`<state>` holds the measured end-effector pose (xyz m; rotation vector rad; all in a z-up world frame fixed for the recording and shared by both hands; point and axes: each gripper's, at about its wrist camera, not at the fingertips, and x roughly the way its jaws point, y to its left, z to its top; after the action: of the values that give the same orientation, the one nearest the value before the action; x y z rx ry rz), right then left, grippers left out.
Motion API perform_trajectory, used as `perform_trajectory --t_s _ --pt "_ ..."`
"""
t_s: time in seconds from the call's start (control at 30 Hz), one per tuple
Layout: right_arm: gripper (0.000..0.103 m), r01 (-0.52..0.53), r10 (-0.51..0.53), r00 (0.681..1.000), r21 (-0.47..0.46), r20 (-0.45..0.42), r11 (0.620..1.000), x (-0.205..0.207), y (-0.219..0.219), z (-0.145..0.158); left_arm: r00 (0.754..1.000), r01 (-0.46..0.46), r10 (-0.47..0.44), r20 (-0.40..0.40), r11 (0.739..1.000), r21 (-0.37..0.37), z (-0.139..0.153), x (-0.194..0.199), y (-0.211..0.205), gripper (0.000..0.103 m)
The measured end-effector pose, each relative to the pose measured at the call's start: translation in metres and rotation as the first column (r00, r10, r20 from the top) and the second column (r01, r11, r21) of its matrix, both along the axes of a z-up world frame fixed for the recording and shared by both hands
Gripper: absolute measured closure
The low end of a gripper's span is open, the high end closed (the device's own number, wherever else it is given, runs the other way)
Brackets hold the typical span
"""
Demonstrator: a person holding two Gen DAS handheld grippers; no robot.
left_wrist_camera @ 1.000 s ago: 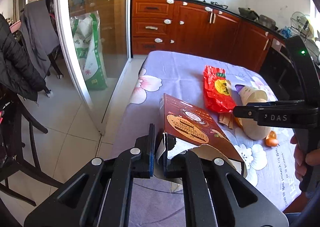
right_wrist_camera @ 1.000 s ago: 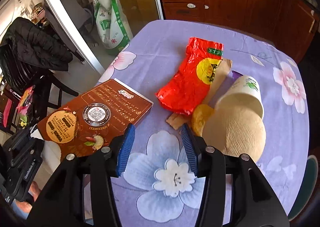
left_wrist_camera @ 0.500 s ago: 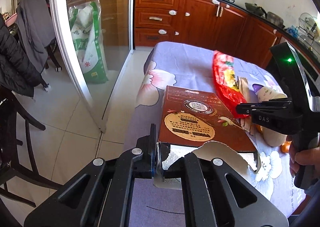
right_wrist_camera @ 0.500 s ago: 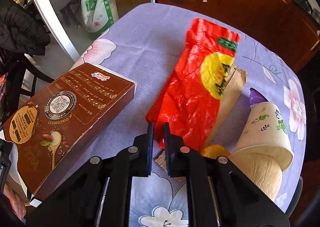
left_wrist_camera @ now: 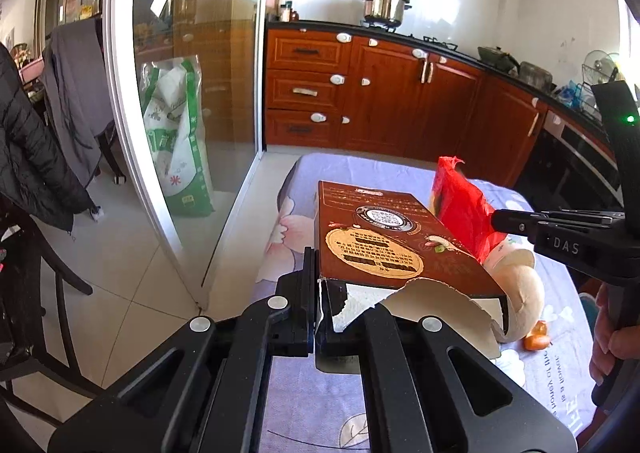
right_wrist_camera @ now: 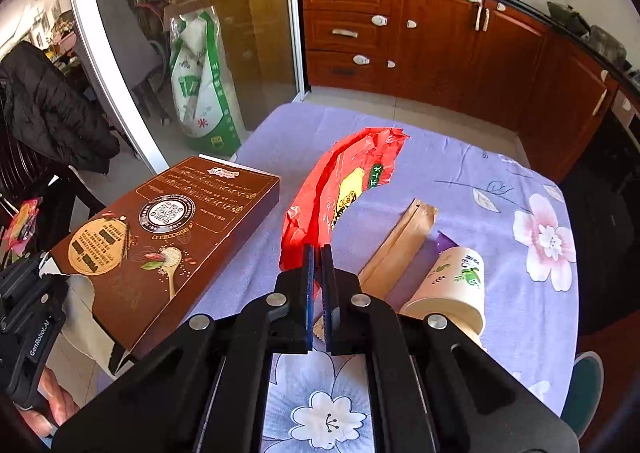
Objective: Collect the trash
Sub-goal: 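Lift the box with the left tool while the right tool grasps the red wrapper, then carry the box and red wrapper over the bin with both tools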
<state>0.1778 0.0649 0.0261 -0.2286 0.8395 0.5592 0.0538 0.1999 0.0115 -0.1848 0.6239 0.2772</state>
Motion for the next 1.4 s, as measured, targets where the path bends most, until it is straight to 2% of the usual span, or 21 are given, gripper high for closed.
perform_trajectory --t_s 0.23,0.37,0.5,0.73,1.03,1.2,1.4 --pt "0.1 0.035 -0.041 0.997 0.086 0.06 0.996 -0.02 -0.045 0.045 0.997 0.042 -0.044 0.069 0.999 0.034 0.038 -0.007 -0.033 0.101" --pt "0.1 0.091 -0.102 0.992 0.141 0.073 0.986 -0.031 -0.094 0.06 0.987 0.117 -0.121 0.102 0.992 0.05 0.057 -0.009 -0.069 0.101" --pt "0.1 0.168 -0.183 0.98 0.174 0.075 0.97 -0.042 -0.154 0.067 0.969 0.219 -0.223 0.109 0.975 0.049 0.066 -0.004 -0.115 0.101" --pt "0.1 0.349 -0.363 0.931 0.198 0.042 0.916 -0.06 -0.273 0.061 0.901 0.427 -0.426 0.077 0.904 0.012 0.064 0.021 -0.21 0.101" --pt "0.1 0.554 -0.557 0.829 0.223 -0.052 0.802 -0.084 -0.402 0.028 0.79 0.613 -0.613 0.019 0.79 0.002 0.049 0.053 -0.325 0.101" --pt "0.1 0.62 -0.597 0.785 0.244 -0.166 0.746 -0.083 -0.449 -0.008 0.744 0.668 -0.668 -0.024 0.744 0.013 0.037 0.066 -0.371 0.101" --pt "0.1 0.671 -0.606 0.738 0.23 -0.298 0.704 -0.078 -0.481 -0.058 0.703 0.71 -0.706 -0.091 0.704 0.021 0.017 0.076 -0.409 0.101"
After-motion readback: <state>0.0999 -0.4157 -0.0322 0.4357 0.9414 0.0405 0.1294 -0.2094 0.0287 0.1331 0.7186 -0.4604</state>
